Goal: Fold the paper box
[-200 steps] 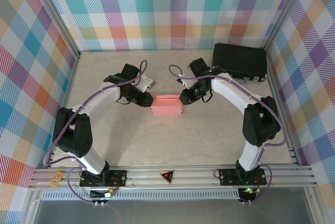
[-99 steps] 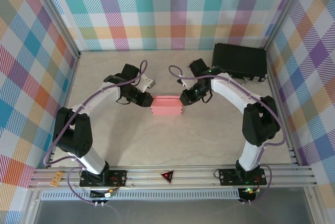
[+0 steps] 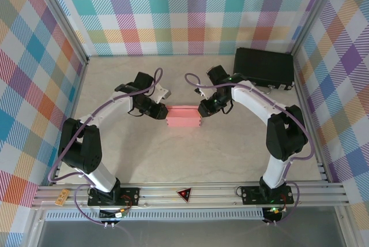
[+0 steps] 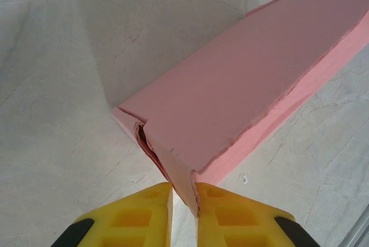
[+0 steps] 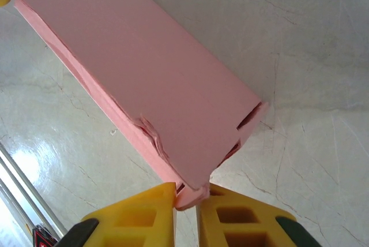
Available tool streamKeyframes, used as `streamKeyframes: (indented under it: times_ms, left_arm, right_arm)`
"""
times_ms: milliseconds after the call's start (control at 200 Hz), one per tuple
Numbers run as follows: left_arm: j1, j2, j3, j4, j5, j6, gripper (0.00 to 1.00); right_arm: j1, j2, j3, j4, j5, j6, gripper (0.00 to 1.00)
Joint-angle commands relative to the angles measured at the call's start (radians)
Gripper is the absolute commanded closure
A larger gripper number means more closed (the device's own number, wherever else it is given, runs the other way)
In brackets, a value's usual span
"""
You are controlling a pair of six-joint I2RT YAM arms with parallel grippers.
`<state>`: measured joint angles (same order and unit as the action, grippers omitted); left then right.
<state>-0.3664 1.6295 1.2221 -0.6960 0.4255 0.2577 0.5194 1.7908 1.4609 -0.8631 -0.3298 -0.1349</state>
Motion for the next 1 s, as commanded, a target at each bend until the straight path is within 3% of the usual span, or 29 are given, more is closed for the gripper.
streamKeyframes:
  times_ms: [0,265,790,1000]
  left_arm:
    - [-0.009,-0.006,-0.024,-0.003,-0.005,0.005,0.83]
    - [-0.009,-0.014,-0.026,0.002,-0.002,0.006,0.83]
    - [-0.01,-0.1,-0.059,0.062,0.011,-0.002,0.64]
    - [-0.009,-0.123,-0.073,0.087,-0.002,-0.011,0.63]
  right_arm:
    - [0.012,0.014,0.014,-0.03,-0.015,-0.006,0.83]
    - [0.013,0.01,0.004,-0.014,-0.005,0.0,0.85]
    - [0.013,0.013,-0.003,-0.02,0.0,-0.003,0.86]
    - [0.013,0.012,-0.005,-0.018,-0.003,-0.002,0.86]
